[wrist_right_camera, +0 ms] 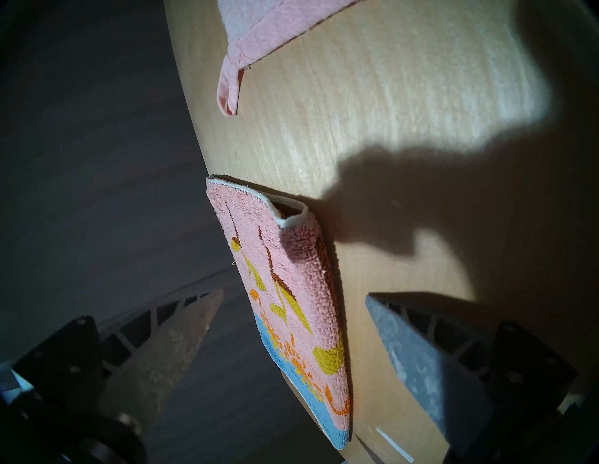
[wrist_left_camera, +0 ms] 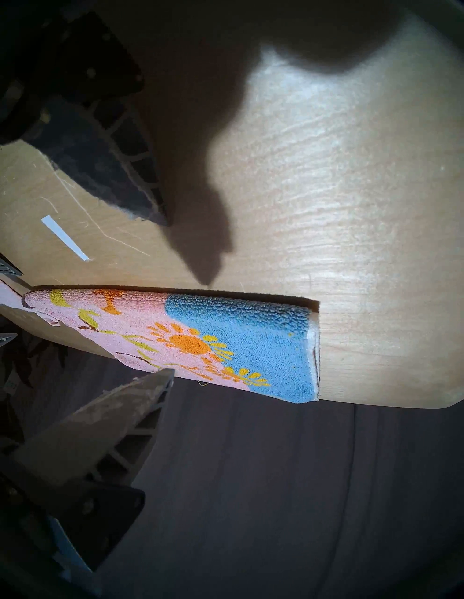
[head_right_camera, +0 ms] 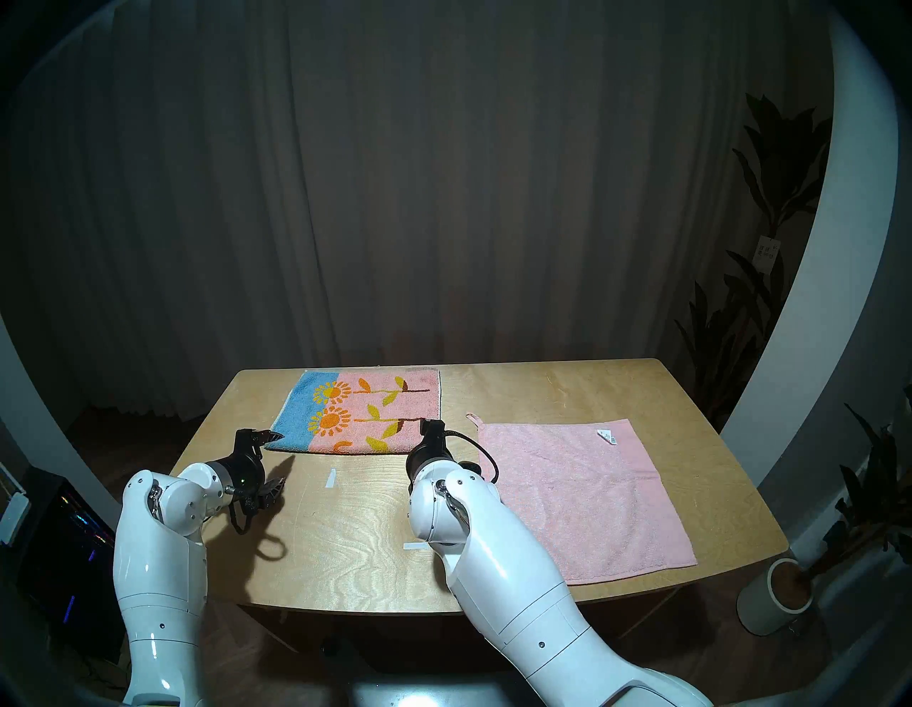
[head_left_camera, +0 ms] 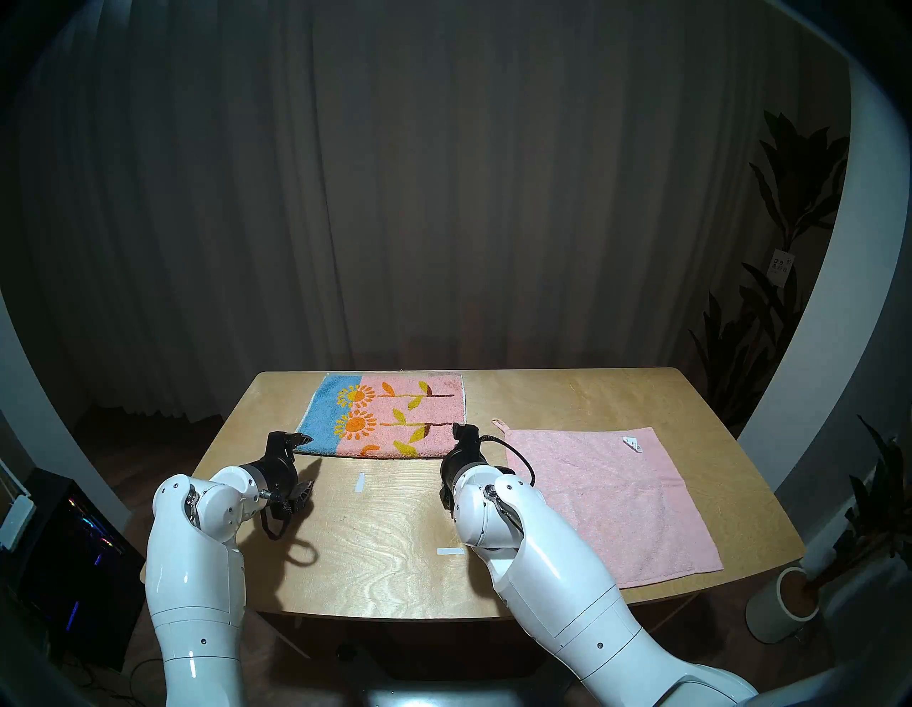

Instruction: Fold each towel twice and stack them on table

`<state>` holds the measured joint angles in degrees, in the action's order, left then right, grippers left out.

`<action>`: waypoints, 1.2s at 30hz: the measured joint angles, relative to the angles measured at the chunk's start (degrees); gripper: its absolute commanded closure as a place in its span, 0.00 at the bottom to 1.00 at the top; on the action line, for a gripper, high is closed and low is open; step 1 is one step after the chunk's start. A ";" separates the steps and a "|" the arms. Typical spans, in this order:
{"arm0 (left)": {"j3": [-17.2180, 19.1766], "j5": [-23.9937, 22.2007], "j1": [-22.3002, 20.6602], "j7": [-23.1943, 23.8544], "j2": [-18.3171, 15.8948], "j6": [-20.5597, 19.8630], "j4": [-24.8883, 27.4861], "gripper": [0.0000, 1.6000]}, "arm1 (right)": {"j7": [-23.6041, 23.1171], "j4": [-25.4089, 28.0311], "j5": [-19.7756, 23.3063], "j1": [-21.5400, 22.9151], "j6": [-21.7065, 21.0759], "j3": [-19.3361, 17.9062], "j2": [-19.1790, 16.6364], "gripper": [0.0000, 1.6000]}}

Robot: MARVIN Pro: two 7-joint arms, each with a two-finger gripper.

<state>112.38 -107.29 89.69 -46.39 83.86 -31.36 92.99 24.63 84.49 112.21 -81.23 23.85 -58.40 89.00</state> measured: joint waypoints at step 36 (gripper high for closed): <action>-5.54 4.99 -13.48 2.56 -5.99 -0.07 -16.85 0.00 | 4.32 -7.23 1.61 6.54 3.78 -2.65 3.96 0.00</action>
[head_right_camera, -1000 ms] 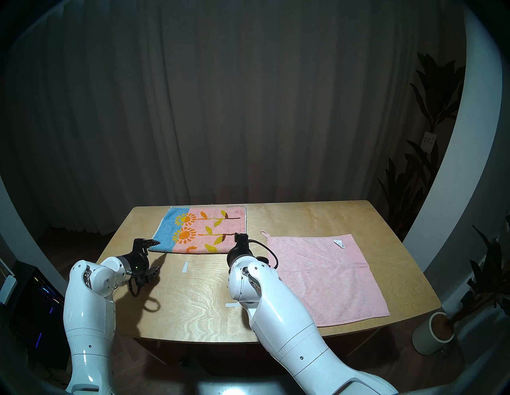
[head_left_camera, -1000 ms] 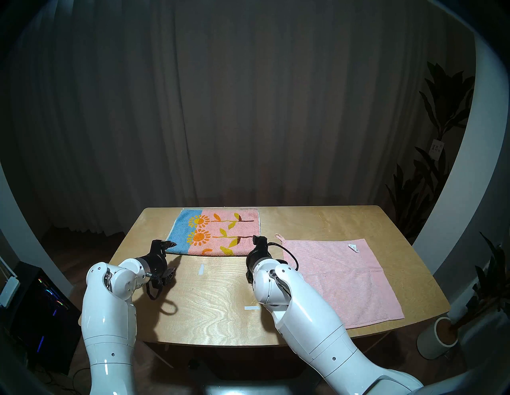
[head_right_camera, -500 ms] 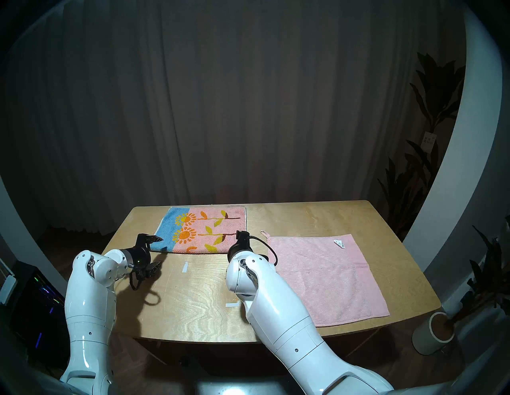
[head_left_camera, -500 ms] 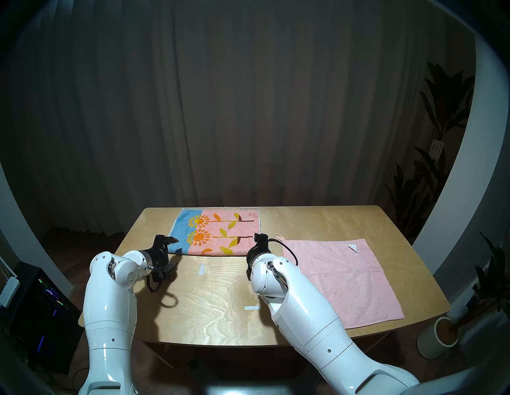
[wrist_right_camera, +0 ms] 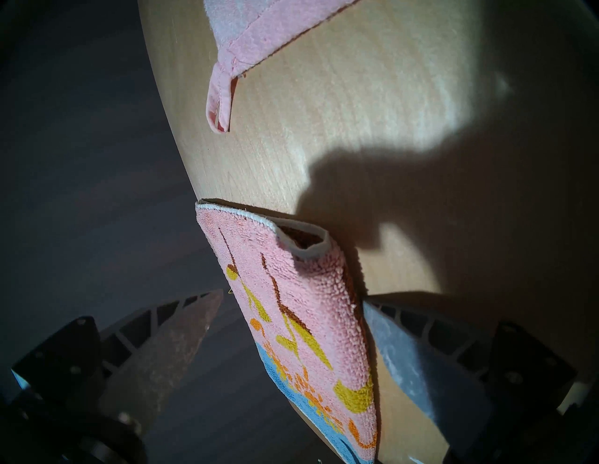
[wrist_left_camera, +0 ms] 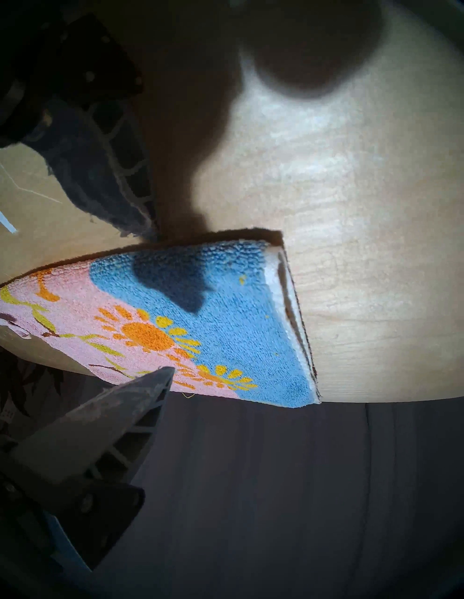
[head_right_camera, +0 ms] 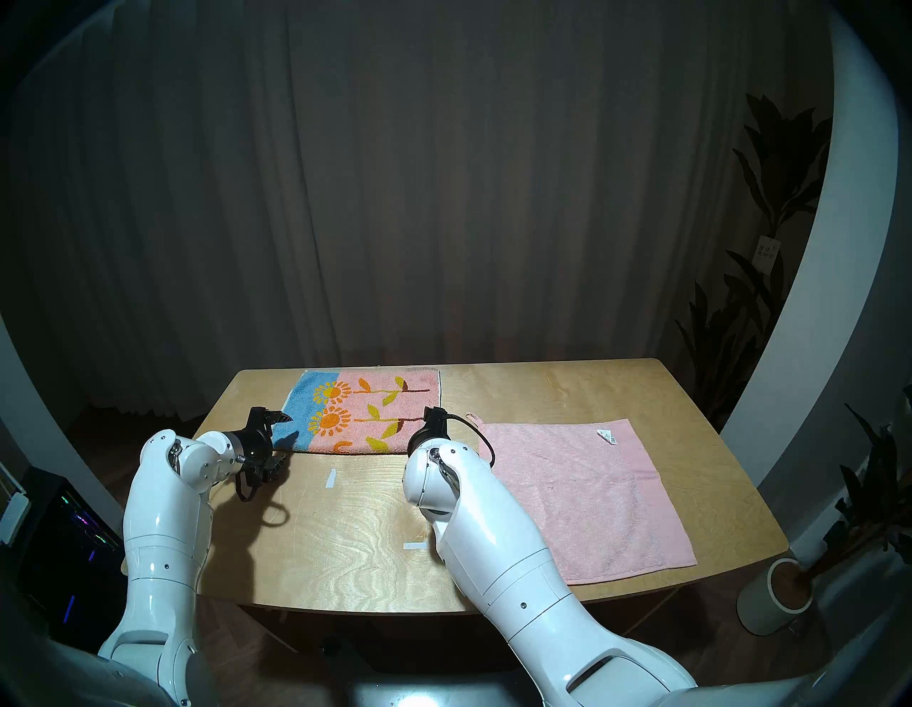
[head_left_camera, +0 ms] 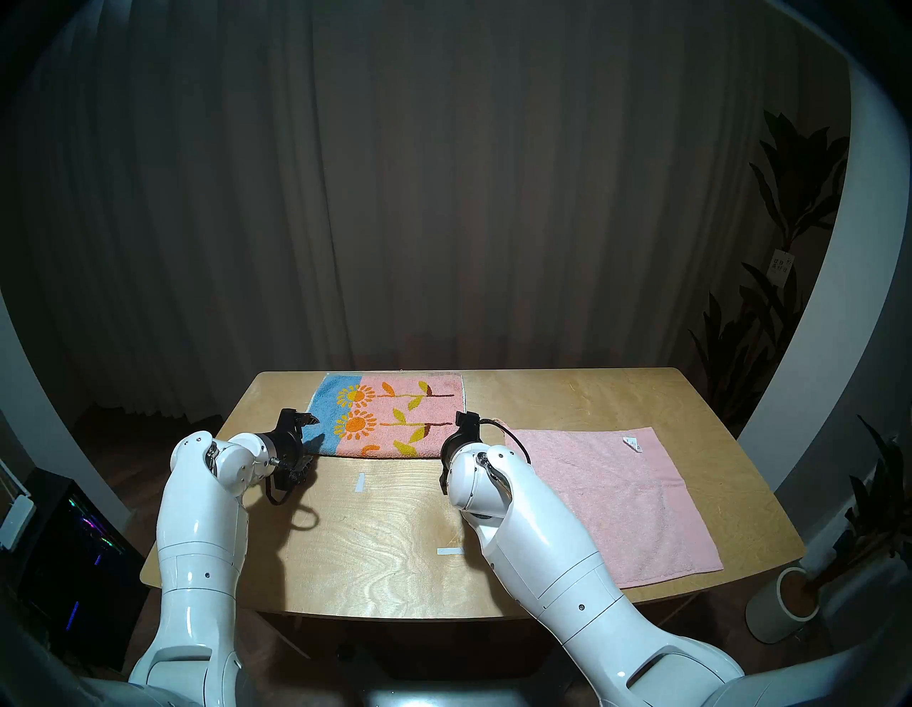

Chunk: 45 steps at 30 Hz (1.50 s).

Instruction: Fold each towel twice and stack them on table

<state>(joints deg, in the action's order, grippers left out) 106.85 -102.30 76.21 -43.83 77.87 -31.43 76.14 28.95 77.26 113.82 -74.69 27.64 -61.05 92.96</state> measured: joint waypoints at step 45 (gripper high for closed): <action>-2.16 1.07 -1.81 3.74 -1.84 1.93 -5.67 1.00 | 0.13 -5.69 2.25 2.48 -0.21 0.97 1.13 1.00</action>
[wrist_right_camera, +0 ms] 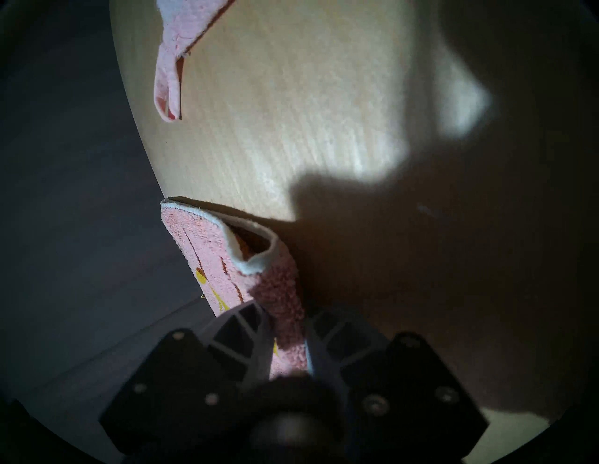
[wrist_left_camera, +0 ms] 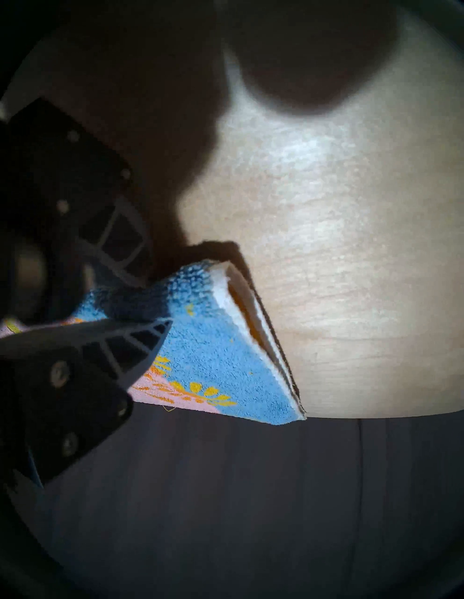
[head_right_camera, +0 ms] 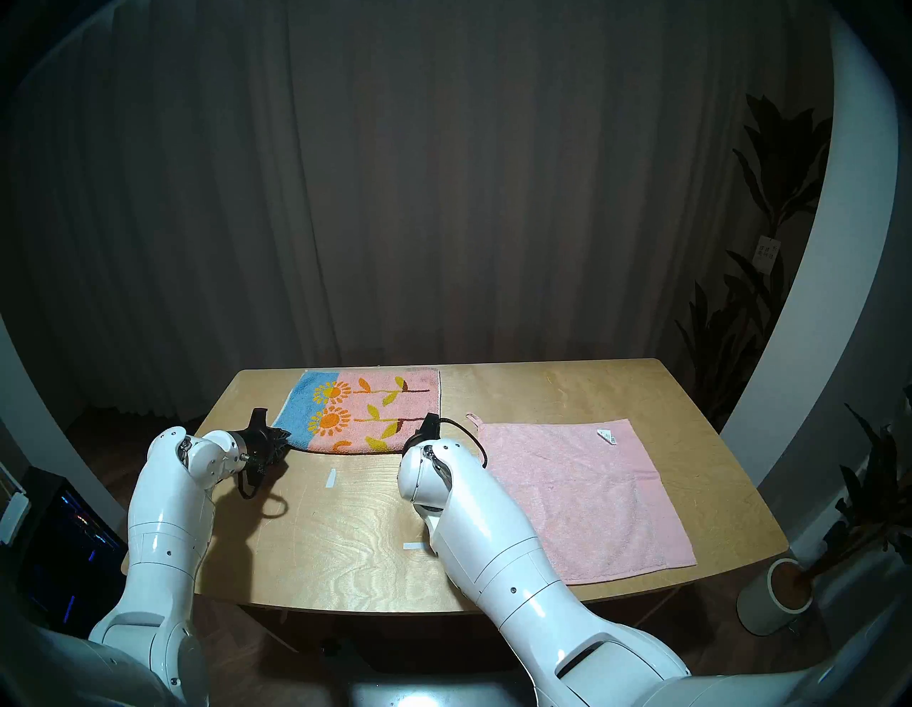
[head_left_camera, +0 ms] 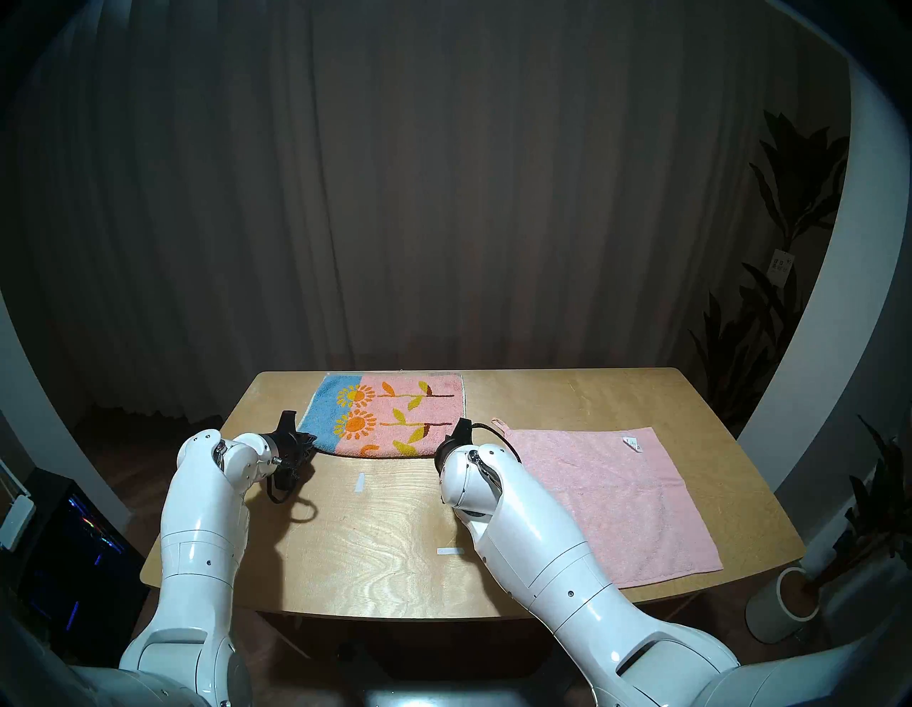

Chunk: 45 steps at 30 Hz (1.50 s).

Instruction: Fold each towel twice and stack them on table

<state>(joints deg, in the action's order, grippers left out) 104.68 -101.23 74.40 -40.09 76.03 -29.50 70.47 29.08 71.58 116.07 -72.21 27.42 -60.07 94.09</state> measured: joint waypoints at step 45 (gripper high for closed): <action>8.89 -7.48 13.71 -14.13 10.41 -5.13 20.66 1.00 | 16.77 23.90 3.28 -11.07 -2.47 -0.60 -14.16 1.00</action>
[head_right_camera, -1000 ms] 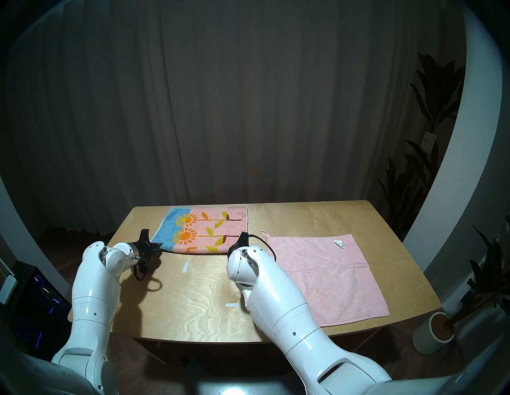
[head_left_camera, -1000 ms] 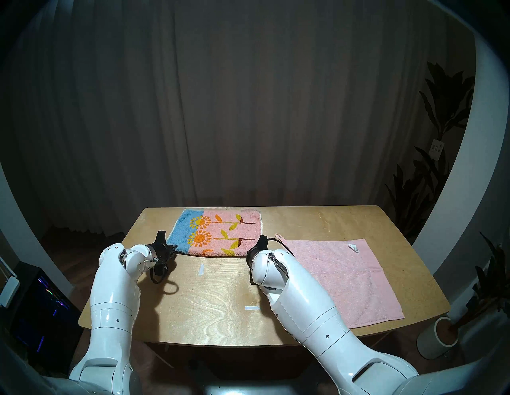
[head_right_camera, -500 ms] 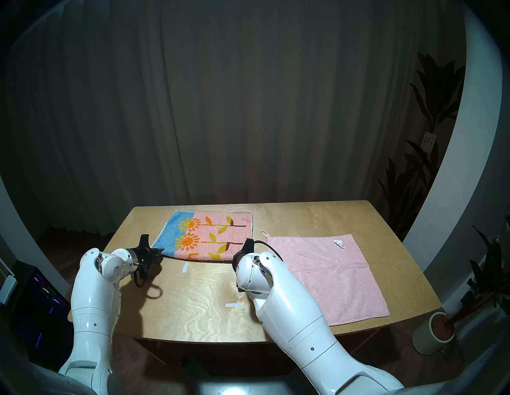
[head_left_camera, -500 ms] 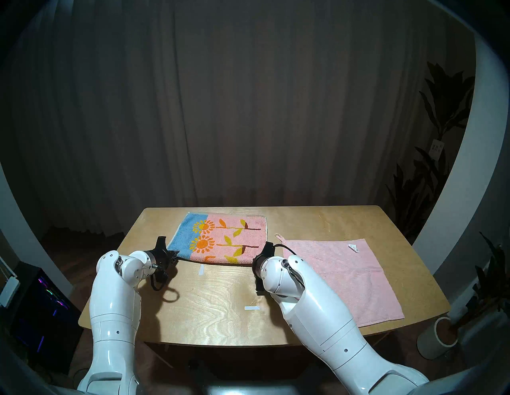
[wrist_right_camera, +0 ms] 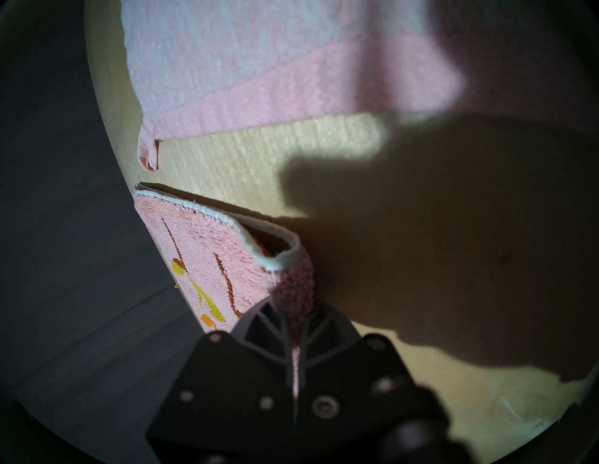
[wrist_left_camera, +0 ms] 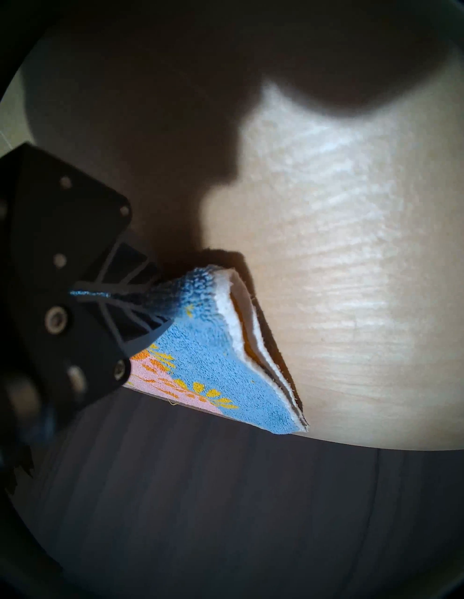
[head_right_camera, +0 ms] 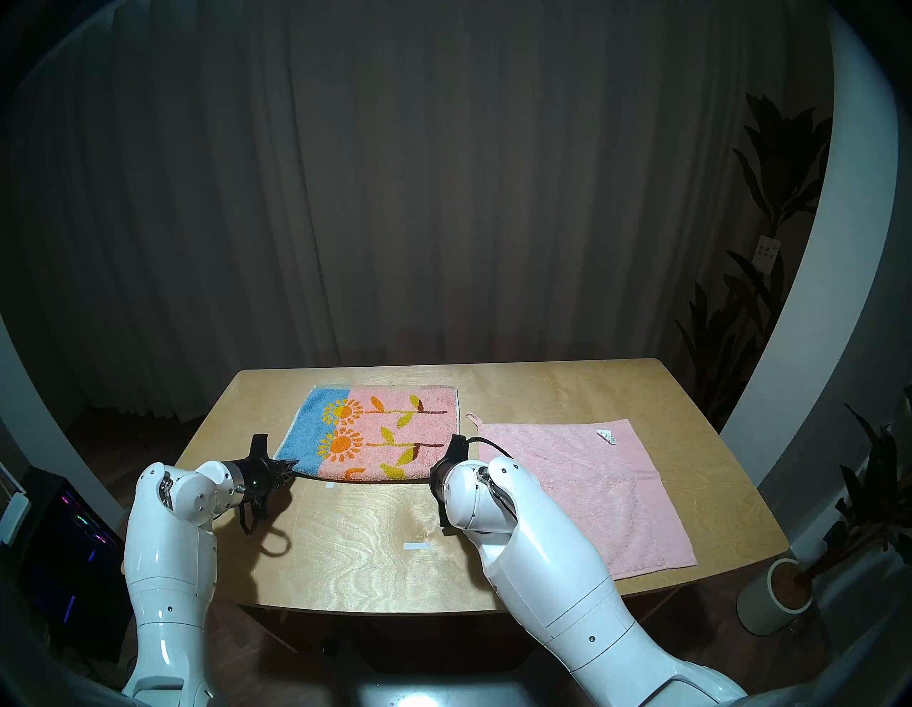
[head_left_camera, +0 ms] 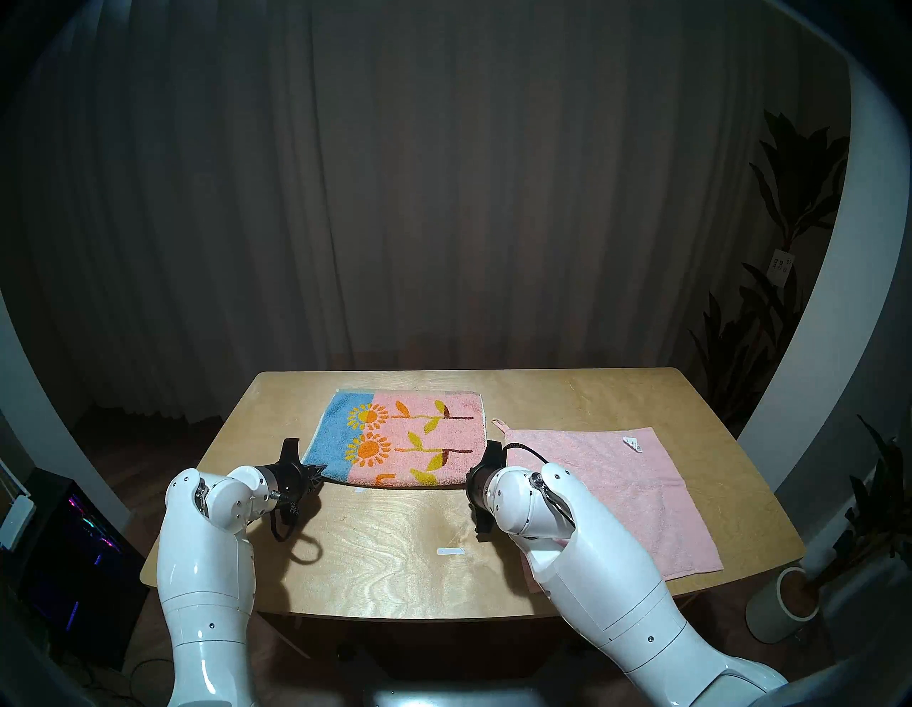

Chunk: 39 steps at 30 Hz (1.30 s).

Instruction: Fold each towel twice and stack them on table

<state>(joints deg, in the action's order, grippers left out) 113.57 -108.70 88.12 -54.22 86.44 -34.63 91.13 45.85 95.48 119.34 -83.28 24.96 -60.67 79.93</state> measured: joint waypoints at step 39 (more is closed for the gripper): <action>1.32 1.74 9.62 -8.53 7.27 8.82 19.11 1.00 | 20.73 7.46 10.19 1.50 0.81 -5.54 -3.03 1.00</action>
<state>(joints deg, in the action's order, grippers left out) 114.90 -106.96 97.73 -62.75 93.71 -25.81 110.23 66.58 102.93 129.53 -81.78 25.77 -66.21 76.91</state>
